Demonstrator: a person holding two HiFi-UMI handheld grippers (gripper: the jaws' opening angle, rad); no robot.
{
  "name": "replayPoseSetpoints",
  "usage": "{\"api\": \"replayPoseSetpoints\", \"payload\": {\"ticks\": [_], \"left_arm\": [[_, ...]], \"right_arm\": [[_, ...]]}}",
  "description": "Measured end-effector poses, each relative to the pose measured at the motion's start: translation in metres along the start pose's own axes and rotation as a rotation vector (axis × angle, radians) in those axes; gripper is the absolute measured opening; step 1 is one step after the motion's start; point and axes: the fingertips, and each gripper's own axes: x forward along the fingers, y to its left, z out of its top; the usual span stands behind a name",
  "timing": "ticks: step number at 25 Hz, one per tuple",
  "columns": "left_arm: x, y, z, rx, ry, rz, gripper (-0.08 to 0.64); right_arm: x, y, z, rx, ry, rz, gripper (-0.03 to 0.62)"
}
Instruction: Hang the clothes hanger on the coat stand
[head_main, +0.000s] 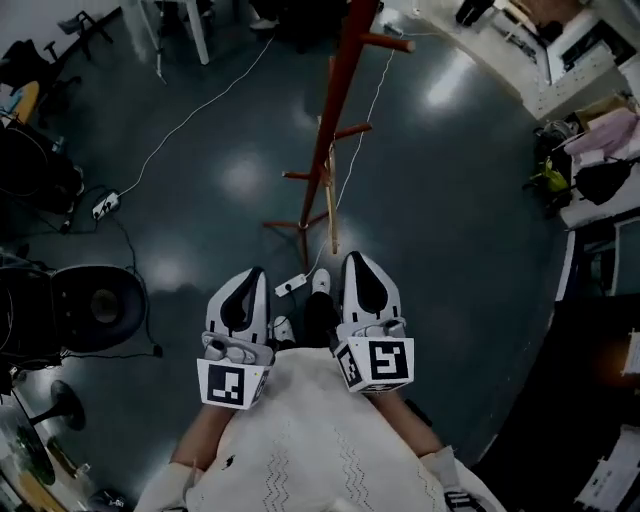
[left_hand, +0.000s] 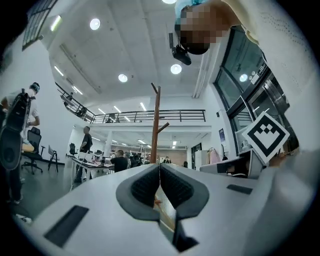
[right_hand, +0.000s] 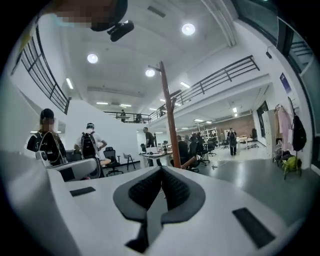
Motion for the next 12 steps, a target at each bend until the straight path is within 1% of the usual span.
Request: {"api": "replayPoseSetpoints", "payload": {"ticks": [7, 12], "left_arm": [[-0.013, 0.002, -0.005, -0.004, 0.019, -0.009, 0.012], [-0.017, 0.000, -0.004, -0.002, 0.019, -0.003, 0.012]], "right_arm": [[-0.011, 0.010, -0.008, -0.024, 0.007, -0.012, 0.020], [-0.015, 0.008, -0.018, -0.001, 0.033, -0.018, 0.020]]}}
